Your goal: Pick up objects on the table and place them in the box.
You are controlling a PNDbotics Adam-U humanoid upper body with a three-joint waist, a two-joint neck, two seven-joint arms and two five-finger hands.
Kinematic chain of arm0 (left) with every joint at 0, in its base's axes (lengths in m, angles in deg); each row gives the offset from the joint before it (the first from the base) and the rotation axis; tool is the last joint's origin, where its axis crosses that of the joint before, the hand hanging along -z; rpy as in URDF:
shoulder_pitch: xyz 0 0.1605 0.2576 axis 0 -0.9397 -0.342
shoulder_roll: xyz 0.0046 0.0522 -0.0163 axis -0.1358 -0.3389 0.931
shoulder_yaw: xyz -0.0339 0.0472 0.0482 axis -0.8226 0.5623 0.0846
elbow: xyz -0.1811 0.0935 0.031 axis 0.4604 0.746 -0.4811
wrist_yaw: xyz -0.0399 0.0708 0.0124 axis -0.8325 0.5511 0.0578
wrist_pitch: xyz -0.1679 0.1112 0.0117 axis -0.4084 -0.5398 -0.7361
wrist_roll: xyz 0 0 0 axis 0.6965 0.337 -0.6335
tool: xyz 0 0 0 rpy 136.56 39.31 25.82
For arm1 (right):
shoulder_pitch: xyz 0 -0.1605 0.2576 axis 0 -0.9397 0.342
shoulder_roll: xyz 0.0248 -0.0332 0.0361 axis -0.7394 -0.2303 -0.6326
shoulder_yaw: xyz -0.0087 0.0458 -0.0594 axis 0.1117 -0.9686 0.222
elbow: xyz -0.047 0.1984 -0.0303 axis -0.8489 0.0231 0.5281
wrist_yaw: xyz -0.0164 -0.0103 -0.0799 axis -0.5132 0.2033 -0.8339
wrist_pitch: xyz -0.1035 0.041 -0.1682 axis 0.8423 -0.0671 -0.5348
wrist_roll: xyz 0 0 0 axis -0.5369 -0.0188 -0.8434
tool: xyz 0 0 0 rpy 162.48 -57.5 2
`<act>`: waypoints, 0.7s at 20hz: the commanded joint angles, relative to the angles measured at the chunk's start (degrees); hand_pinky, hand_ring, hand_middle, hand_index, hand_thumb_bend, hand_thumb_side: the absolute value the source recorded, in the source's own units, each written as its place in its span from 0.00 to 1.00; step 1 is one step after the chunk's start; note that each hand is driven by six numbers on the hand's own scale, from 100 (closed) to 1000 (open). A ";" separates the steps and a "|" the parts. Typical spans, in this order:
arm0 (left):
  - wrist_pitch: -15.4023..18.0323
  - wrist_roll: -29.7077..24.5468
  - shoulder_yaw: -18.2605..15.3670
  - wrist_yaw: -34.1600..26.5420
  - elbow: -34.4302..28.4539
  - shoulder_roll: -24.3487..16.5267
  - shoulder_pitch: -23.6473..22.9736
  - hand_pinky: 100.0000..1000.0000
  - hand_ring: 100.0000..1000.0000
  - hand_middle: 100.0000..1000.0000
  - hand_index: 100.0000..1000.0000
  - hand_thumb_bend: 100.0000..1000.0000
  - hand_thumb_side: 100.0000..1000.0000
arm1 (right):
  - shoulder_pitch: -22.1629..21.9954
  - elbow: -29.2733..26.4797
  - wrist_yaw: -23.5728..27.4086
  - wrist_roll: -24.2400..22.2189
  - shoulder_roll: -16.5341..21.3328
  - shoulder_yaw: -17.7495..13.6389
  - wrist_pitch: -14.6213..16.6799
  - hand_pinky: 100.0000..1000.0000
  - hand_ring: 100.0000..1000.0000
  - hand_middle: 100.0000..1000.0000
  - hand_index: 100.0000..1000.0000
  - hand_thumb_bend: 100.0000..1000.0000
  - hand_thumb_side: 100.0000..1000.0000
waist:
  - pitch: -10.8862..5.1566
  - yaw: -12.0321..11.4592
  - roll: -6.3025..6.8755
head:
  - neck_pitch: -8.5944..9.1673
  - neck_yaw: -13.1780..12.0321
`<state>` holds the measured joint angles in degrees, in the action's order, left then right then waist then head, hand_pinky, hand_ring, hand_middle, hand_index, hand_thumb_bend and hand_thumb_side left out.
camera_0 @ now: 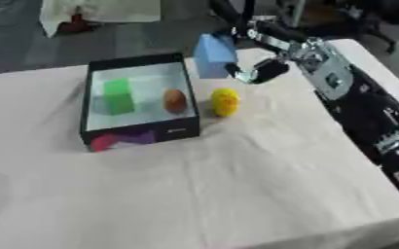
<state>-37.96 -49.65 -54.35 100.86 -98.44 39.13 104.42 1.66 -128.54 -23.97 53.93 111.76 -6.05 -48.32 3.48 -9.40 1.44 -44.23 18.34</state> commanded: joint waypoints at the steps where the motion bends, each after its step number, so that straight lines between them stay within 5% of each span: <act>1: 1.19 -1.70 0.88 0.85 -2.04 1.63 2.24 0.68 0.50 0.56 0.79 0.02 0.89 | 2.33 3.63 -0.61 -2.30 0.76 -0.40 -1.17 0.78 0.67 0.44 0.84 0.00 0.11 | 0.69 -1.08 1.13 | 0.11 2.61; 7: 2.46 -4.74 2.39 1.55 -3.69 4.41 3.90 0.68 0.50 0.56 0.79 0.01 0.89 | 4.28 8.74 -4.76 -2.75 -3.16 -0.57 -0.85 0.79 0.72 0.56 0.87 0.00 0.11 | 1.83 -3.87 1.83 | 0.11 6.14; 13: 2.84 -5.26 2.87 1.67 -4.23 5.19 3.98 0.68 0.50 0.55 0.79 0.00 0.89 | 5.07 4.91 -5.39 -1.31 -5.08 0.91 1.56 0.80 0.74 0.62 0.89 0.00 0.11 | 1.79 -4.65 1.41 | 0.11 7.42; 14: 2.91 -5.28 2.94 1.69 -4.29 5.28 3.99 0.68 0.50 0.55 0.79 0.00 0.89 | 5.08 3.97 -5.64 -1.62 -5.25 1.37 1.96 0.82 0.78 0.69 0.92 0.00 0.31 | 1.75 -4.80 1.30 | 0.11 7.60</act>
<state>-35.23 -54.78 -51.45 102.26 -101.40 44.84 107.46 5.12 -122.43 -29.34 52.18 105.96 -4.82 -46.91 5.26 -14.18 2.58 -44.23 25.58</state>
